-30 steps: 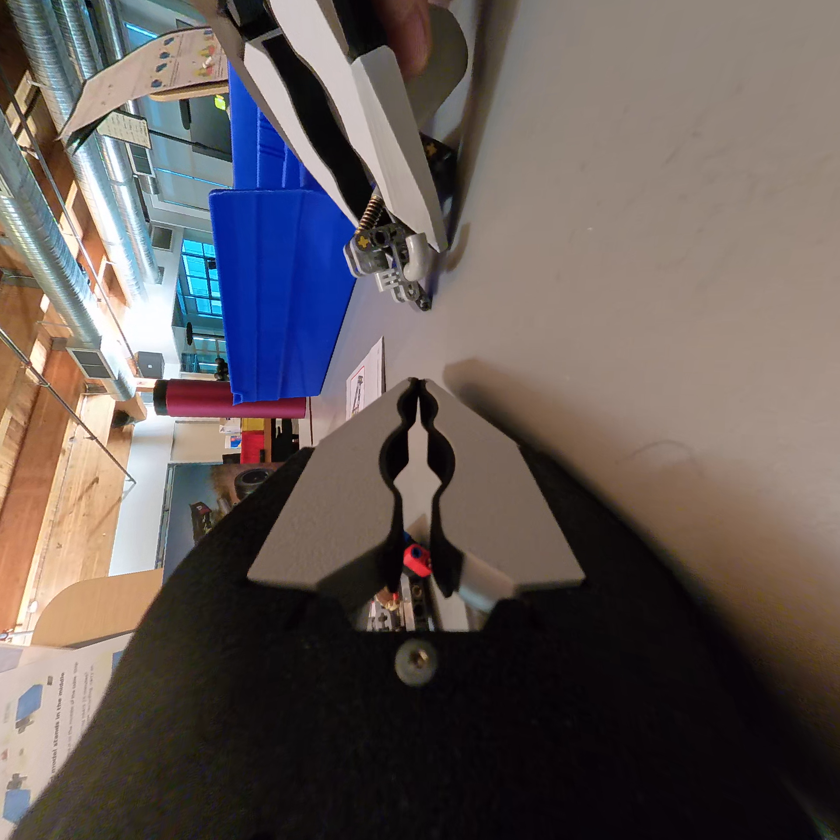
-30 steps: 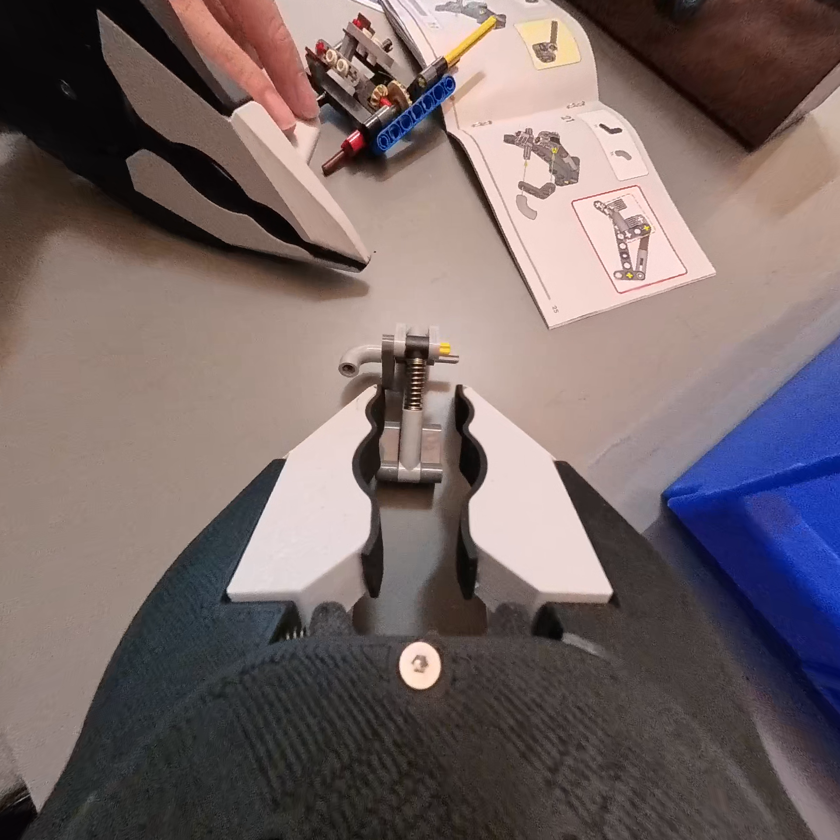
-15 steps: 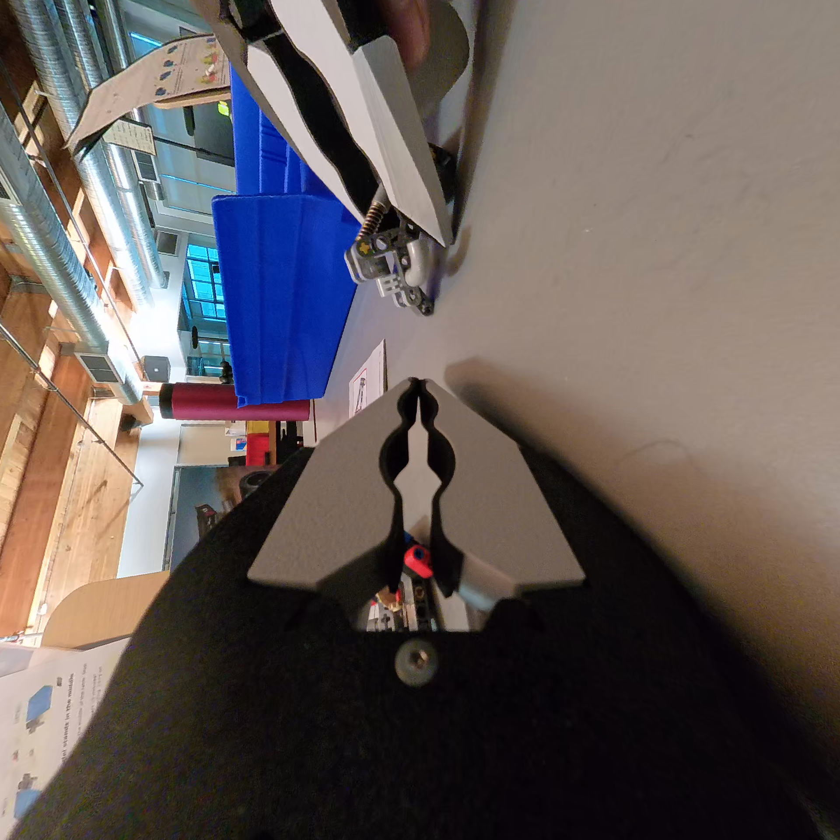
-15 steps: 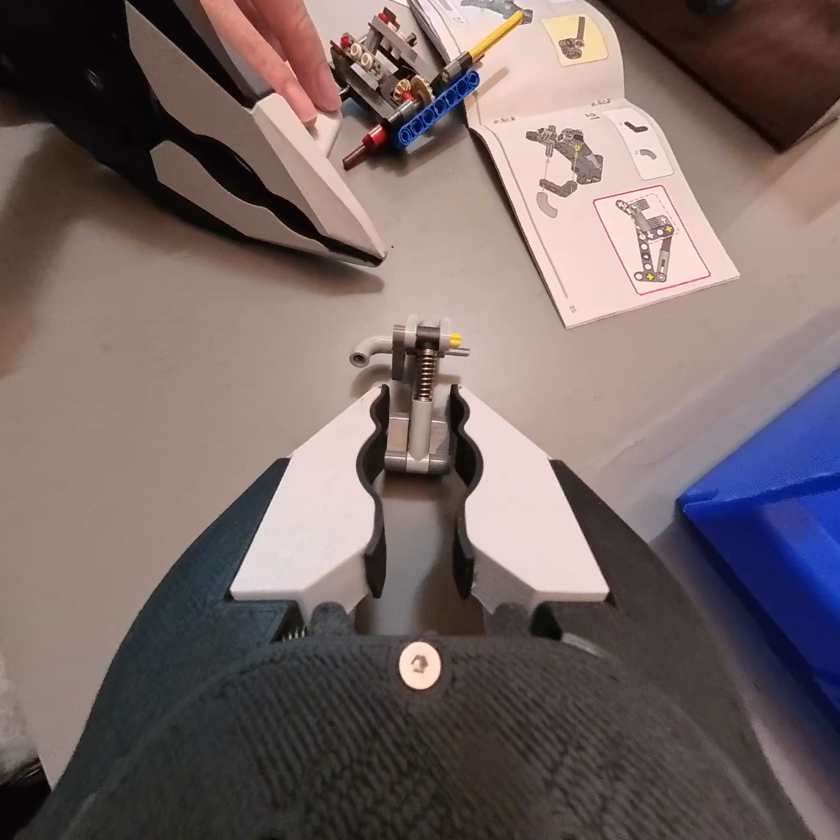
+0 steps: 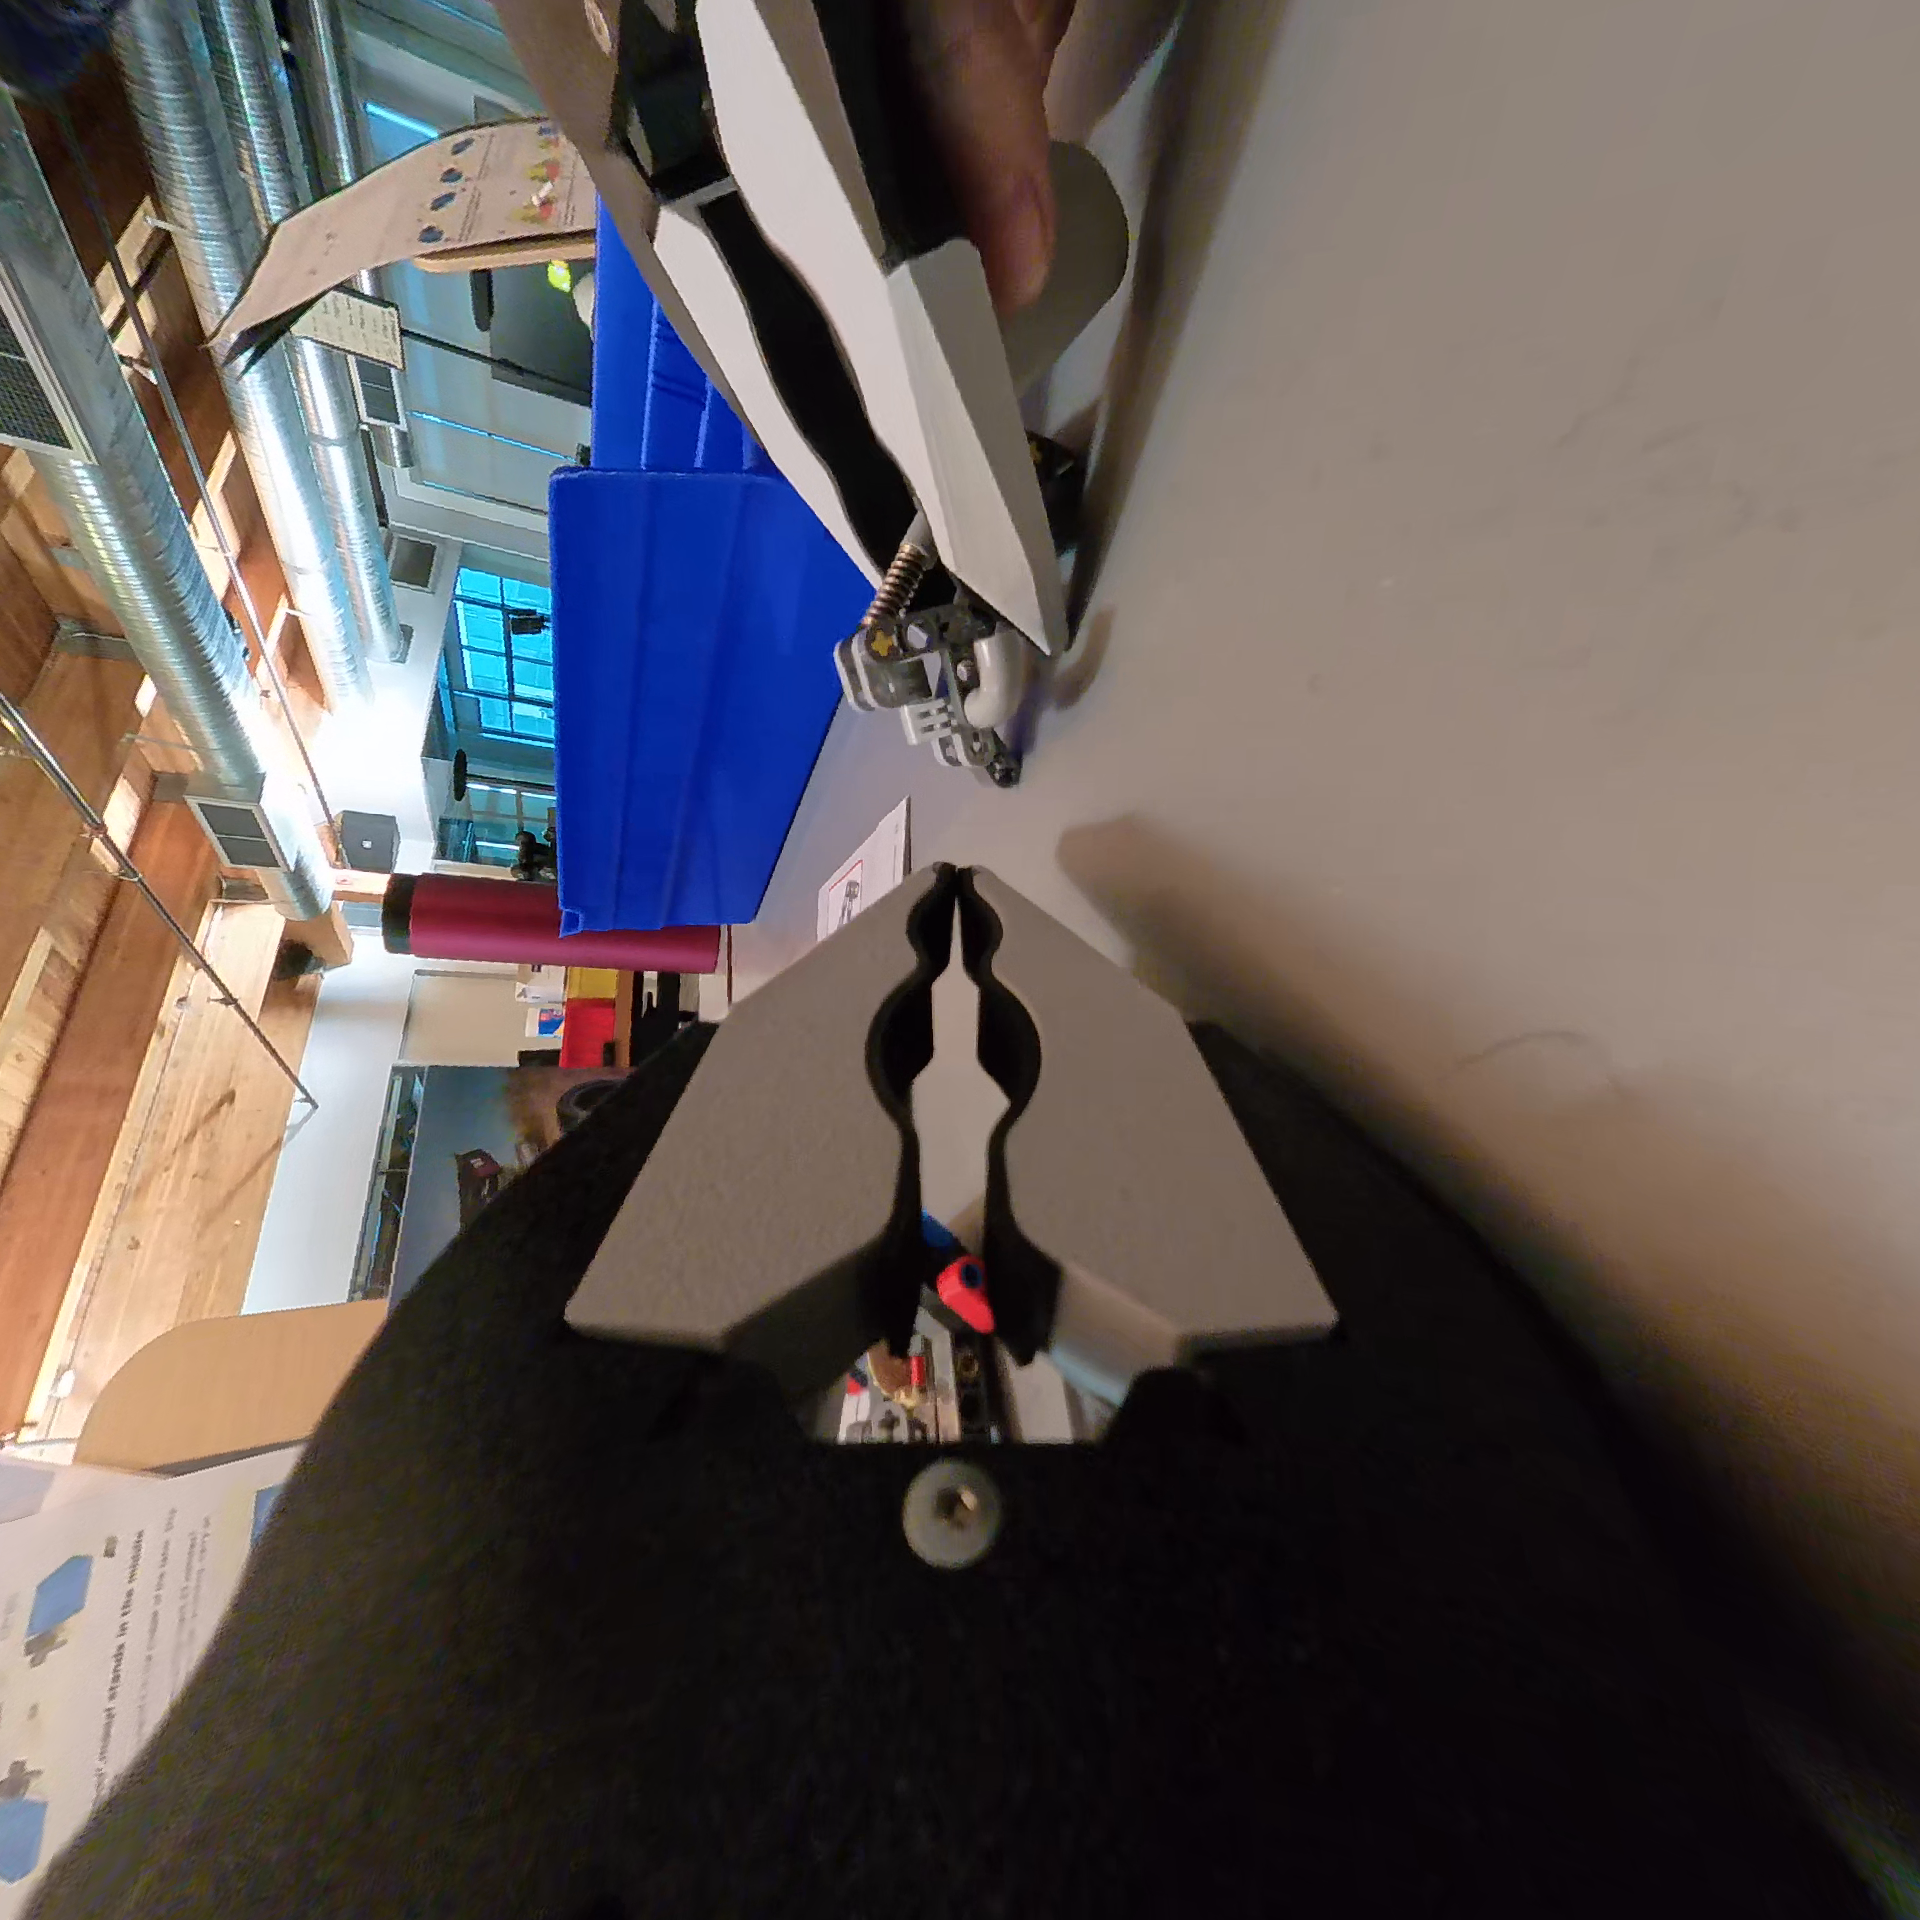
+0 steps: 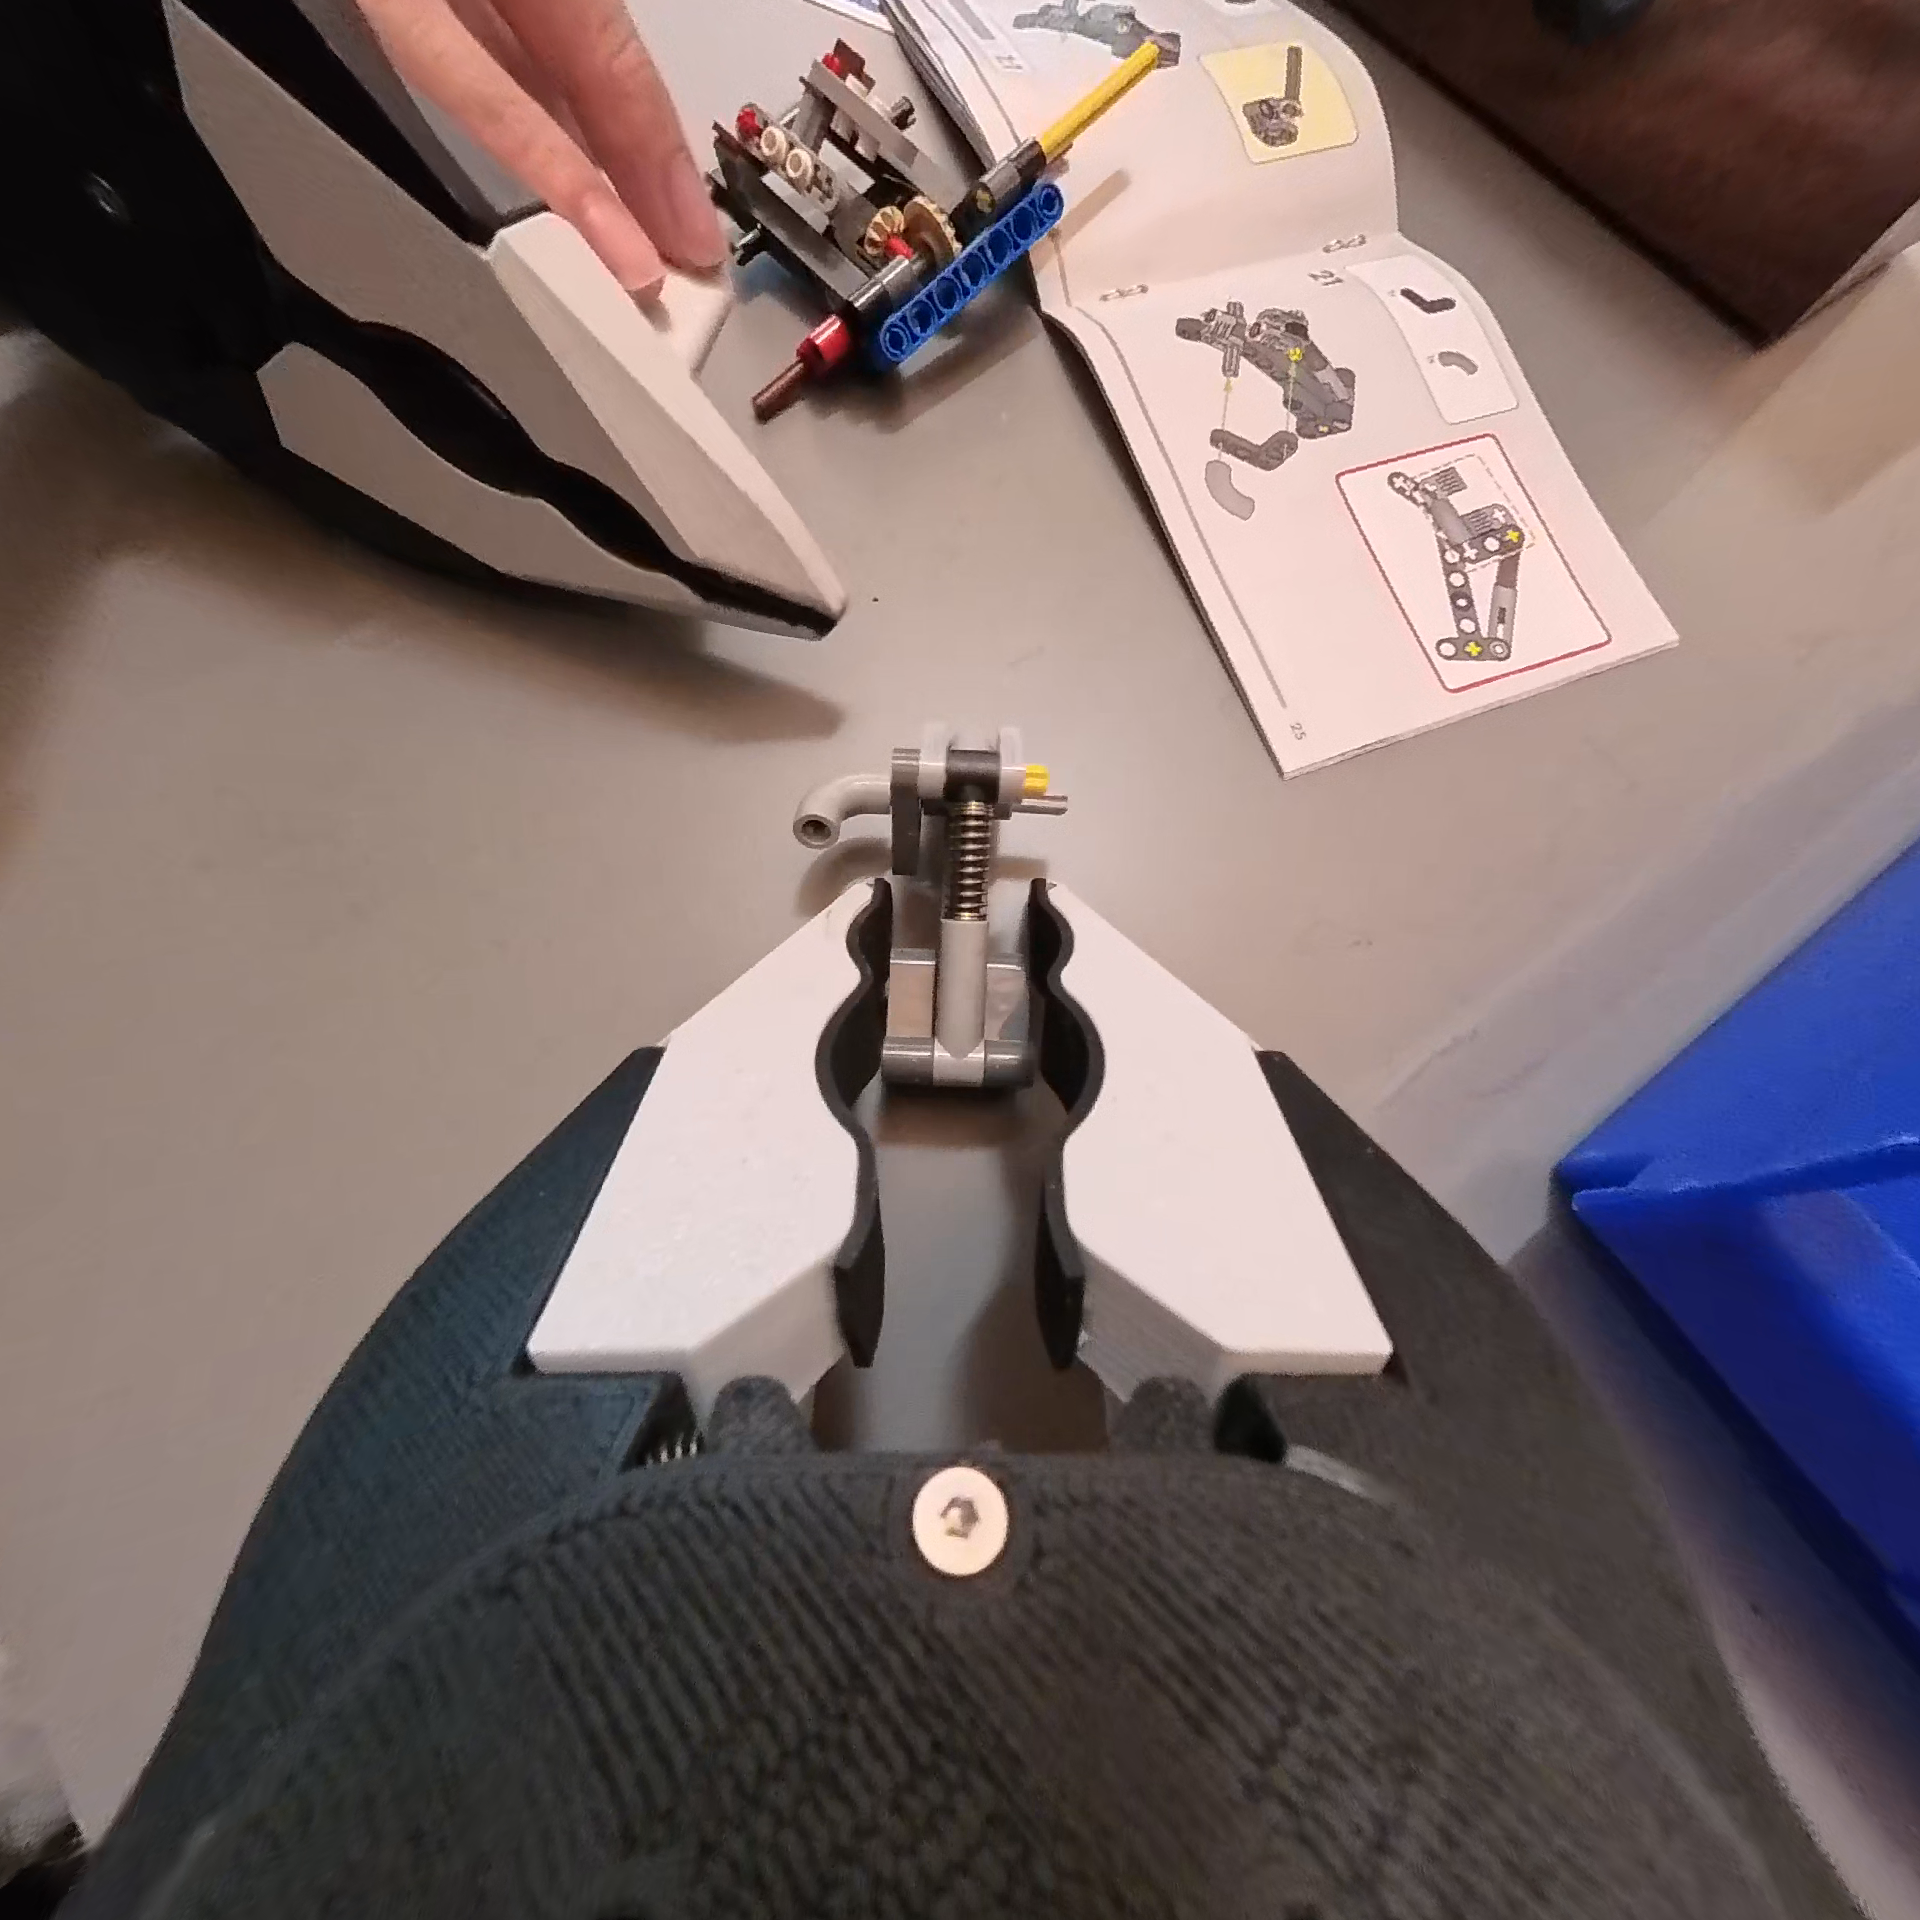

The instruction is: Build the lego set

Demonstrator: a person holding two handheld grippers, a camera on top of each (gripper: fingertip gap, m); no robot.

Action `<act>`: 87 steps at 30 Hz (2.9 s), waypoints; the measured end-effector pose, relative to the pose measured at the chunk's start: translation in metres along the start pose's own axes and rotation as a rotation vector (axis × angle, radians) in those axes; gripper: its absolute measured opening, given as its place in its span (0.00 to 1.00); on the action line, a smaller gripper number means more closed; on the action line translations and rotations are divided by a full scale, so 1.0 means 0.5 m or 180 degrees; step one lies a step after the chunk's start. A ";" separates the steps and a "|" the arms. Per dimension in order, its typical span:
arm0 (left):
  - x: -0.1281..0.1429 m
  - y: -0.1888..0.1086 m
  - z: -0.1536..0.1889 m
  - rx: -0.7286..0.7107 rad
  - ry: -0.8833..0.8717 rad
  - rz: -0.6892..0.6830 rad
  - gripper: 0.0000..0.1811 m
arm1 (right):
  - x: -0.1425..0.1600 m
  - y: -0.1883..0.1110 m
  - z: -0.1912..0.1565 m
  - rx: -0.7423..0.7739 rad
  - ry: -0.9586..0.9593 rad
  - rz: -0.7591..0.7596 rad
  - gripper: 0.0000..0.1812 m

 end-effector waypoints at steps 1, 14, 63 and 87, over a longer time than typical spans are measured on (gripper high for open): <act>-0.002 -0.001 0.000 -0.0003 0.0004 0.0036 0.00 | 0.000 0.001 0.000 -0.0019 0.0055 -0.0002 0.13; -0.006 -0.007 -0.017 -0.0195 -0.0207 -0.0006 0.07 | -0.023 0.016 -0.002 0.0322 0.0131 0.0090 0.13; 0.034 -0.025 -0.059 0.1240 -0.1440 0.0079 0.20 | -0.053 0.071 -0.076 0.0734 -0.1887 0.0379 0.08; 0.050 -0.011 -0.052 0.1147 -0.1752 -0.0007 0.18 | -0.067 0.078 -0.030 0.0023 -0.1126 0.0168 0.08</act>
Point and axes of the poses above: each gripper's, where its closed fingertips meet, y out along the fingers, x out of its underside, z = x × y across the jaws, the point moved 9 cm from there along -y, back along the fingers, and after that the axes turned 4 degrees about -x, right-handed, at the moved point
